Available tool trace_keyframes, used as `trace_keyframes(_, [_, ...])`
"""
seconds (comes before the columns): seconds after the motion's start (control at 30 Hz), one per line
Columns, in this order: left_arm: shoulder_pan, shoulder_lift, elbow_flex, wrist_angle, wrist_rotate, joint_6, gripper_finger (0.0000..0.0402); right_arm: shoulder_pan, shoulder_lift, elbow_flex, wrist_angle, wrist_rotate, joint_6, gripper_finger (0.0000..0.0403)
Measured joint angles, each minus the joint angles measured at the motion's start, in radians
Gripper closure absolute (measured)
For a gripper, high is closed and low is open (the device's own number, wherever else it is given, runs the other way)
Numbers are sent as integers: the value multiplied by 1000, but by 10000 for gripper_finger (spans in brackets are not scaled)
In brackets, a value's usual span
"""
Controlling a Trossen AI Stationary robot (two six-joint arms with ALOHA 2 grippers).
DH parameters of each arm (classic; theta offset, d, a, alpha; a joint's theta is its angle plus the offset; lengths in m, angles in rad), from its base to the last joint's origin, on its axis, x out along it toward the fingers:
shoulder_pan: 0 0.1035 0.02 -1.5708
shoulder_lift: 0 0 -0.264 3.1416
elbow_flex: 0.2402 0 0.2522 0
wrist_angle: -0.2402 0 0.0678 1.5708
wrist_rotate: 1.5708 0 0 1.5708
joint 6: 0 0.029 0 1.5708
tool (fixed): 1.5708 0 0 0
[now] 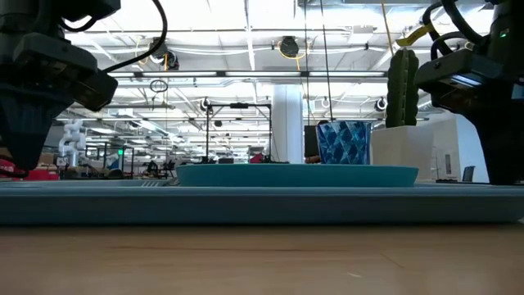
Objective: Pick and place plate/cup/fork/spoon on tray
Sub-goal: Adjust the blue tray
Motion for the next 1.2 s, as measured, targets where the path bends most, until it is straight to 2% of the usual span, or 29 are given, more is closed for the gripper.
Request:
trace_keyframes(0.5, [0, 3, -6, -47, -64, 28, 394, 0, 0, 0, 1, 0, 0, 403])
trace_keyframes(0.83, [-4, 5, -127, 115, 14, -28, 390, 0, 0, 0, 7, -2, 0, 403])
trace_keyframes(1.2, [18, 5, -128, 125, -21, -17, 395, 0, 0, 0, 9, -5, 0, 403])
